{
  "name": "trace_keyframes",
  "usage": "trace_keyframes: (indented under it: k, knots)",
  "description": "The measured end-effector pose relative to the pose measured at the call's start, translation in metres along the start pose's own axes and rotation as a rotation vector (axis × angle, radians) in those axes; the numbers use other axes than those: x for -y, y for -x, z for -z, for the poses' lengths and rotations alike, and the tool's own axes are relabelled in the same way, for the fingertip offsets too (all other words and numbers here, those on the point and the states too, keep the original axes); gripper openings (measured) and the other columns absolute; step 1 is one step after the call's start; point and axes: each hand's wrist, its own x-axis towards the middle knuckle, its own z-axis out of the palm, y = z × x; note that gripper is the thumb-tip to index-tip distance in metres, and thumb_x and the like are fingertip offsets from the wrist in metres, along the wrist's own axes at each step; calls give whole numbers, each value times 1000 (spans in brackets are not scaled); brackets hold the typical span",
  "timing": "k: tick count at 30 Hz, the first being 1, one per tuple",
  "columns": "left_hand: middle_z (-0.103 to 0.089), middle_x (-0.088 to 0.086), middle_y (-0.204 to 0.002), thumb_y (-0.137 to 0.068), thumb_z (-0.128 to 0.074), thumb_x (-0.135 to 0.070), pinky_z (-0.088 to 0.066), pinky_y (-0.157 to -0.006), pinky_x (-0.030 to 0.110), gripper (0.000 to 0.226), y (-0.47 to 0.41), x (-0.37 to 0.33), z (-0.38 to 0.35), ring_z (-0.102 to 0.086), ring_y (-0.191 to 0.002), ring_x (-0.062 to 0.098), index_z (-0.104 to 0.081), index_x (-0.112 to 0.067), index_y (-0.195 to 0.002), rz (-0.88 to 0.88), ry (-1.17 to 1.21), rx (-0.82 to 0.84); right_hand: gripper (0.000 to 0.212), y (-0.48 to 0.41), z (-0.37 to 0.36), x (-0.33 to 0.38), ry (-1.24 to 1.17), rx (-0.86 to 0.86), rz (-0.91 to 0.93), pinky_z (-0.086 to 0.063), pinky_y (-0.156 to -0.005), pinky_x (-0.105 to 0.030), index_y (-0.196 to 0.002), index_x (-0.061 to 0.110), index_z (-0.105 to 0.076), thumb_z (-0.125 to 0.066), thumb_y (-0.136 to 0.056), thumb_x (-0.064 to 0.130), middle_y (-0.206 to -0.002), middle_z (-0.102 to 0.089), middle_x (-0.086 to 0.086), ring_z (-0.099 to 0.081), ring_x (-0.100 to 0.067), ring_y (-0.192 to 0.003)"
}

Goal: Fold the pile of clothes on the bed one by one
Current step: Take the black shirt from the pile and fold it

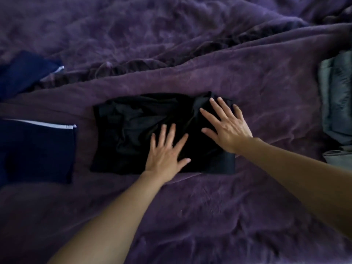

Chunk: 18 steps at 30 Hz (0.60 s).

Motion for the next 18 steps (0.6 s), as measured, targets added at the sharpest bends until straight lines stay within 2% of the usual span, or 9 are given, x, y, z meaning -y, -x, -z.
trace_keyframes:
  k: [2, 4, 6, 8, 9, 11, 13, 15, 18]
  knots:
    - [26, 3, -157, -88, -28, -70, -3, -117, 52, 79, -4, 19, -14, 21, -144, 32, 14, -39, -147, 34, -22, 74, 66, -15, -16, 0, -7, 86, -62, -9, -116, -56, -152, 38, -9, -24, -93, 64, -162, 1, -2, 5, -23, -149]
    - [29, 2, -155, -88, -25, -70, -3, -116, 51, 79, -8, 26, -19, 22, -144, 32, 19, -39, -146, 23, -39, 104, 68, -24, -22, 0, -32, 76, -66, -10, -115, -56, -151, 38, -12, -23, -90, 67, -162, -1, -2, 3, -22, -149]
    - [29, 3, -155, -89, -28, -68, -3, -116, 51, 79, -10, 24, -16, 22, -144, 32, 17, -38, -146, 18, -24, 123, 67, -16, -15, -1, -164, -83, -111, -18, -114, -51, -148, 35, -25, -33, -89, 67, -160, -16, -4, -10, -24, -148]
    - [27, 2, -156, -91, -31, -66, -2, -117, 51, 78, -9, 24, -13, 21, -144, 31, 15, -38, -147, 12, 14, 124, 65, 4, -9, -11, -425, -319, -333, -30, -109, -40, -141, 30, -40, -48, -86, 63, -150, -37, -3, -33, -23, -139]
    - [27, 2, -156, -91, -33, -65, -2, -117, 51, 78, -9, 26, -10, 21, -144, 30, 14, -38, -148, 5, 30, 123, 64, 15, -6, -15, -626, -375, -490, -36, -108, -36, -138, 28, -44, -55, -84, 61, -142, -47, -1, -45, -20, -130]
    - [24, 1, -157, -92, -36, -62, -3, -117, 50, 77, -9, 29, -5, 20, -145, 30, 11, -39, -149, -14, 57, 130, 61, 30, 0, -12, -1080, -284, -771, -51, -94, -40, -135, 25, -48, -69, -82, 46, -124, -62, 3, -61, -12, -105]
    - [21, 1, -158, -92, -41, -59, -6, -117, 50, 77, -8, 31, 1, 17, -146, 29, 5, -39, -150, -31, 91, 148, 52, 35, 6, -1, -1367, -84, -865, -58, -68, -35, -130, 19, -54, -73, -83, 28, -104, -69, 7, -67, -8, -81]
    - [11, 1, -160, -92, -47, -54, -12, -117, 49, 74, -4, 36, 11, 7, -147, 28, -6, -36, -151, -44, 176, 139, 39, 31, 18, 12, -1479, 36, -872, -53, -49, -28, -117, 9, -62, -73, -81, 21, -83, -70, 3, -65, -12, -61]
    - [-22, 6, -156, -93, -53, -43, -29, -110, 41, 60, 20, 52, 32, -25, -140, 26, -32, -26, -147, 34, 416, -93, 29, 20, 51, 41, -1436, -7, -888, -50, -42, -28, -96, 9, -66, -79, -74, 23, -62, -68, 1, -63, -15, -47]
